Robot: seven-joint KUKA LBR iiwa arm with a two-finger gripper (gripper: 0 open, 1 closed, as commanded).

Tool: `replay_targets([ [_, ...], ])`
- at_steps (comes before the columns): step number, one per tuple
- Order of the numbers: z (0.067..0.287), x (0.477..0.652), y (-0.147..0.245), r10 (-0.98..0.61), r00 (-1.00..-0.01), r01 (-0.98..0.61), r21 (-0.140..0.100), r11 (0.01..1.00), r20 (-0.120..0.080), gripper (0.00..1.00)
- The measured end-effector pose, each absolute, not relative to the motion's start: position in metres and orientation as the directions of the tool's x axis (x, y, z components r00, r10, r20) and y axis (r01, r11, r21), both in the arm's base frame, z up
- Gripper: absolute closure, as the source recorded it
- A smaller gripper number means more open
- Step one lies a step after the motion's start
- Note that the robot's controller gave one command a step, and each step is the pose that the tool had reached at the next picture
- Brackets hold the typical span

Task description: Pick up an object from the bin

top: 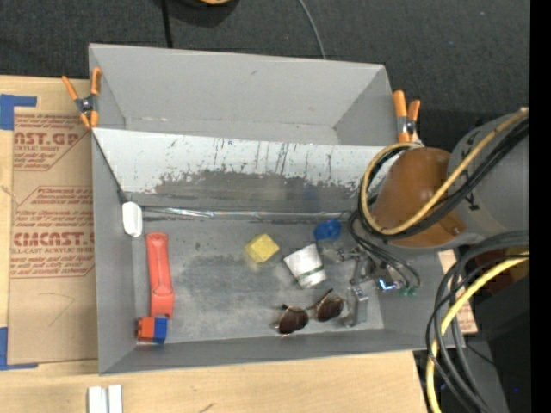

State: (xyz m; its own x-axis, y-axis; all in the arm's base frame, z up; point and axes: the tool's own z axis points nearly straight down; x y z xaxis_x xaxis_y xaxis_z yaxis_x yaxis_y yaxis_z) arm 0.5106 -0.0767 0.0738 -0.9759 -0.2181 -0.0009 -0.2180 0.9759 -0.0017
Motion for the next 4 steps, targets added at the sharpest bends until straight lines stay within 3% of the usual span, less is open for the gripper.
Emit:
replay_targets([
  [1,0.071,0.513,-0.042,-0.32,-0.947,-0.32,0.0,0.947,0.0,0.0],
  [2,0.07,0.514,-0.027,-0.6,-0.8,-0.6,-0.002,0.8,-0.001,1.0],
  [3,0.07,0.514,-0.027,-0.6,-0.8,-0.6,-0.002,0.8,-0.001,1.0],
  [4,0.114,0.507,-0.025,-0.605,-0.796,-0.605,0.004,0.796,0.005,1.0],
])
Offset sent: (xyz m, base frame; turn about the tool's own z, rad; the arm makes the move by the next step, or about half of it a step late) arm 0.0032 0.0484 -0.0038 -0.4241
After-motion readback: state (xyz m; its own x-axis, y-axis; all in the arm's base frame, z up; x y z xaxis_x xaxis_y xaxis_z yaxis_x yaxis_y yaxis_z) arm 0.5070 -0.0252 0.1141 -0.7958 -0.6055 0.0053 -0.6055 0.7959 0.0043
